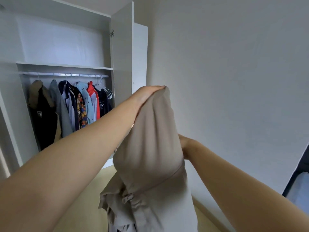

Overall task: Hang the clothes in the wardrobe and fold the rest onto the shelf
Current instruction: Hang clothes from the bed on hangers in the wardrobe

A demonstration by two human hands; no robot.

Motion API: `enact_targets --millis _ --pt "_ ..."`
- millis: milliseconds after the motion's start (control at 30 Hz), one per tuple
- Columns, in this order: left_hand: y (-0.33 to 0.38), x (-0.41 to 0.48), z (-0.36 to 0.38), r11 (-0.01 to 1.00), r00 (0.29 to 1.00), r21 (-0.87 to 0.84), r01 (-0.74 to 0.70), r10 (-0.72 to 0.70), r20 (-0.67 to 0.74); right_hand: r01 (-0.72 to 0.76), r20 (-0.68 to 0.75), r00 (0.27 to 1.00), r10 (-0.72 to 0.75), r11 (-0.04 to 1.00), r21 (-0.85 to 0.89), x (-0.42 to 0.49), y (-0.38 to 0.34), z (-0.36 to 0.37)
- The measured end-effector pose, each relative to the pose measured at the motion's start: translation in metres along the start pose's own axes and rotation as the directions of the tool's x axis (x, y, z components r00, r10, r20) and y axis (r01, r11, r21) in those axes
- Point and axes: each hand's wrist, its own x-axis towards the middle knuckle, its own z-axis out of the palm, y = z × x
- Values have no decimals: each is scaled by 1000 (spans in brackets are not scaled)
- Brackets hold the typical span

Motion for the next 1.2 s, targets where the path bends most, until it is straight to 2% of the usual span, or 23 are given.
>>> enact_targets --millis 33,100,167,200,267,300,367,433,467,500,533,600,633,700,767,833,900,967,1033,1100,1133,1200 --pt "-2 2 -2 999 1000 54 -8 7 28 -28 30 999 31 996 -86 0 -1 5" --pt "0 3 -10 988 999 143 -49 48 14 -56 -14 998 54 981 -187 1 4 4" --pt "2 2 -27 955 996 288 -69 85 -42 -100 -191 979 74 986 -133 0 15 -3" --pt "1 2 -38 906 994 422 -44 82 -74 -117 -307 948 77 987 -112 0 21 -8" --pt "-9 1 -53 736 989 676 24 82 -125 -84 -475 879 41 994 -69 3 25 -14" --pt "-16 -1 -55 675 994 738 31 58 -95 -39 -497 868 3 997 -62 8 24 -13" --pt "-34 -5 -46 628 990 778 18 -118 72 77 -477 872 -110 993 -88 16 14 -5" --pt "-50 -7 -28 521 940 853 -30 -275 201 171 -447 871 -203 979 -112 22 1 1" --pt "-57 -5 -23 446 946 893 -55 -264 189 218 -433 871 -232 972 -84 23 -3 2" --pt "-60 -2 -21 403 973 913 -59 -182 143 259 -417 876 -242 966 -17 22 -5 1" --pt "-60 -1 -22 419 994 907 -35 -83 77 272 -395 891 -222 959 75 21 -3 -1" --pt "-58 5 -27 614 996 789 -30 89 -32 199 -300 945 -129 956 215 15 6 -6" --pt "-56 7 -28 713 989 700 -49 134 -68 127 -239 968 -75 969 211 13 12 -8" --pt "-53 9 -25 865 979 497 -76 160 -129 -11 -156 987 28 994 105 8 26 -11" --pt "-49 11 -16 965 965 251 -71 131 -227 -116 -127 986 109 992 -48 4 39 -12" --pt "-40 16 -12 996 950 -61 -72 50 -308 -200 -109 977 181 959 -201 2 55 -8" --pt "-27 20 -9 946 956 -317 -63 -34 -292 -295 -123 955 271 912 -283 1 69 6" --pt "-17 23 -8 901 962 -429 -72 -50 -267 -346 -143 938 315 850 -396 3 78 18" --pt "-9 25 -9 914 946 -381 -138 8 -324 -349 -204 935 290 857 -380 5 79 17" --pt "-9 22 -20 969 874 -123 -215 134 -467 -323 -367 894 256 937 -133 5 70 3" --pt "-14 22 -28 976 838 43 -212 204 -506 -261 -453 863 225 965 -17 5 64 -5" --pt "-30 22 -48 949 805 294 -114 261 -532 -97 -550 824 135 990 97 6 44 -18"
